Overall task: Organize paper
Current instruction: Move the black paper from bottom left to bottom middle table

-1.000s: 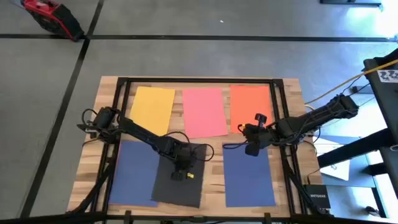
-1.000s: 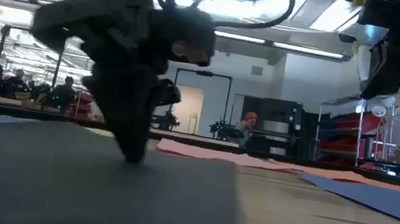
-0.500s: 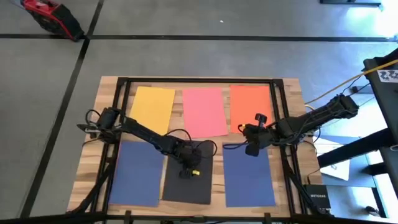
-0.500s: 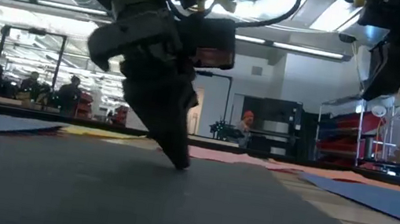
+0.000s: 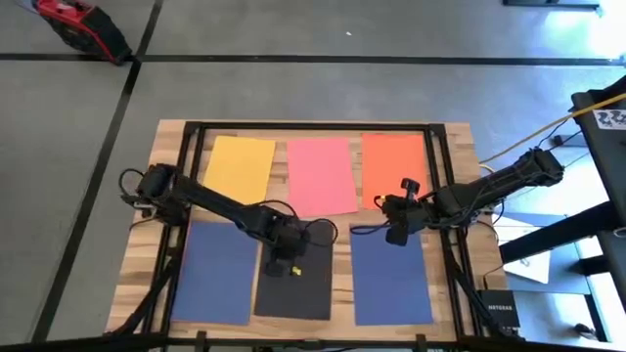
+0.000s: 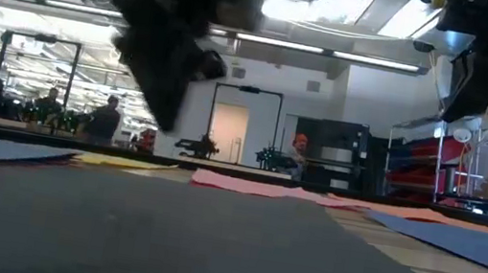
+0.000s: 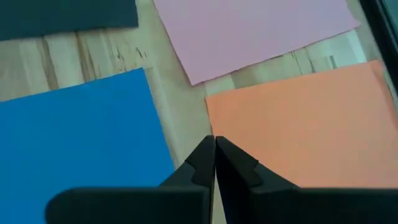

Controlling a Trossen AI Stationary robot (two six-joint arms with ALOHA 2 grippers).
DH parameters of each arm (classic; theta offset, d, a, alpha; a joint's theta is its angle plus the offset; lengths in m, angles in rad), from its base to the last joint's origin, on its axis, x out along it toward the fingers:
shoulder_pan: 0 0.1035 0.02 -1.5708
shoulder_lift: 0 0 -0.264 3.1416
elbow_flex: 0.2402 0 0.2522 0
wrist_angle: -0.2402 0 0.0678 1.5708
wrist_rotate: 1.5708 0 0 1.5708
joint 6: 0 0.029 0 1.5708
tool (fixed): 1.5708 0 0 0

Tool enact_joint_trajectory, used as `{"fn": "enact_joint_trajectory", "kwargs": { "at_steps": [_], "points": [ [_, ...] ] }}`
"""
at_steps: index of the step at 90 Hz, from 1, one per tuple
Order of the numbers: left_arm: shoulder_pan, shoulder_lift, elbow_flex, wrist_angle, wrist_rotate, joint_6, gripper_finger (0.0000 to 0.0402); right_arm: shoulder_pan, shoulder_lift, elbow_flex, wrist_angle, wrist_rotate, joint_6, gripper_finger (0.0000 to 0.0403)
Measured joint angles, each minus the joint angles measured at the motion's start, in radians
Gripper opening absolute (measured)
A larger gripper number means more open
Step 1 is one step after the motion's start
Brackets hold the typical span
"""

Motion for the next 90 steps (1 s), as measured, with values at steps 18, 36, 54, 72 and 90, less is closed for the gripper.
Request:
{"fn": "enact_joint_trajectory", "kwargs": {
  "at_steps": [18, 36, 54, 72, 90],
  "points": [
    [0.008, -0.013, 0.004, -0.265, -0.040, 0.166, 0.0012, 0.000, 0.000, 0.000, 0.018, -0.009, 0.001, 0.0000],
    [0.036, -0.008, -0.062, -0.272, -0.076, 0.311, 0.0062, 0.000, 0.000, 0.000, 0.022, -0.009, 0.002, 0.0001],
    [0.081, -0.008, -0.125, -0.224, -0.157, 0.463, 0.0115, 0.000, 0.000, 0.000, 0.024, -0.010, 0.003, 0.0001],
    [0.100, -0.008, -0.166, -0.213, -0.155, 0.571, 0.0143, 0.000, 0.000, 0.000, 0.023, -0.016, 0.003, 0.0001],
    [0.100, -0.008, -0.180, -0.167, -0.154, 0.622, 0.0150, 0.000, 0.000, 0.000, 0.023, -0.017, 0.003, 0.0001]
  ]
}}
